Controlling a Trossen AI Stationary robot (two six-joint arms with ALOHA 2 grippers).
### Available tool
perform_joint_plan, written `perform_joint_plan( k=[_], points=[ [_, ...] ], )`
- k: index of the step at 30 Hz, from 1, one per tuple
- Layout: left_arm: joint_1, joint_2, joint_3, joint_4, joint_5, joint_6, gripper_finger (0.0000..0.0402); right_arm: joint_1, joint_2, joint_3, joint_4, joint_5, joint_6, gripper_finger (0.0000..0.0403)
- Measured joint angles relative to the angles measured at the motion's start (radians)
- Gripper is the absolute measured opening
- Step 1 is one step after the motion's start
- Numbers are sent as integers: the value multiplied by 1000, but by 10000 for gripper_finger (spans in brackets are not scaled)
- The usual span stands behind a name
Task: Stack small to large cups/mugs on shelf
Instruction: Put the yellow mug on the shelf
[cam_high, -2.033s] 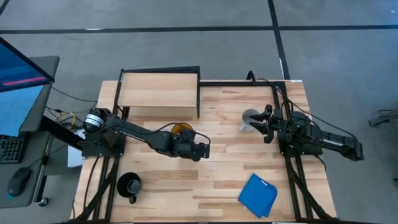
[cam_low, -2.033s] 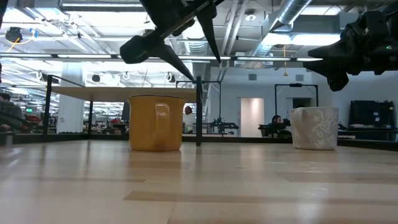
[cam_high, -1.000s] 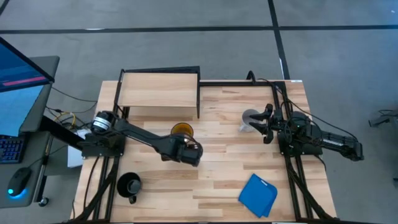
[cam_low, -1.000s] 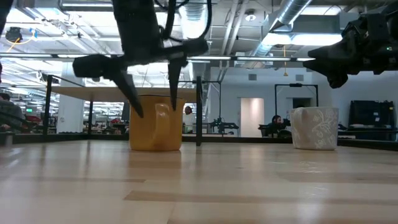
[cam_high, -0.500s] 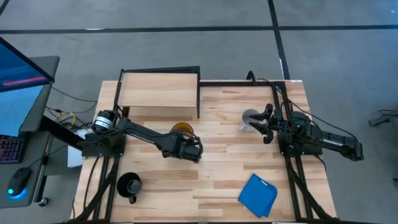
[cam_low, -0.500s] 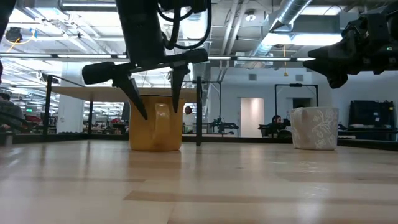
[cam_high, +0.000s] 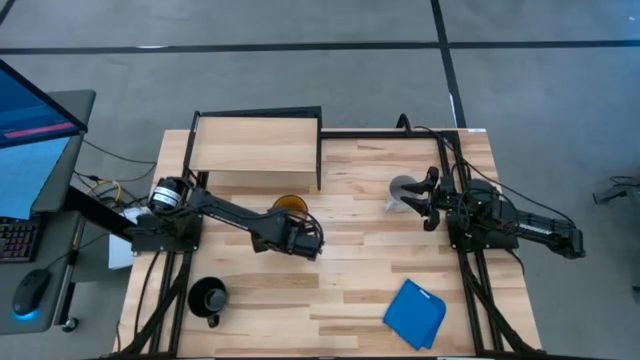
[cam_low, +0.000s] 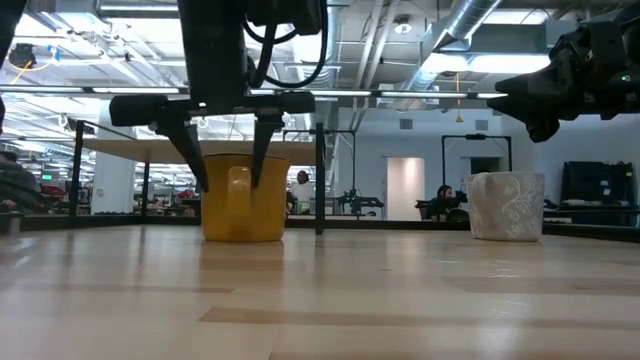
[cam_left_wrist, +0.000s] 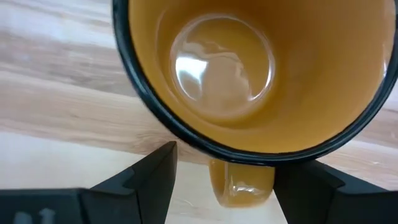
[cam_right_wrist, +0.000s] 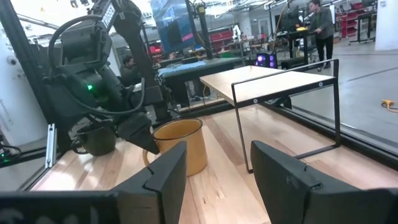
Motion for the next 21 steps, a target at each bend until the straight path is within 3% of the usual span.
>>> perform_joint_plan(
  k=[21],
  points=[
    [21, 0, 0, 7, -9, 88, 231, 0, 0, 0, 0, 0, 0, 201]
  ],
)
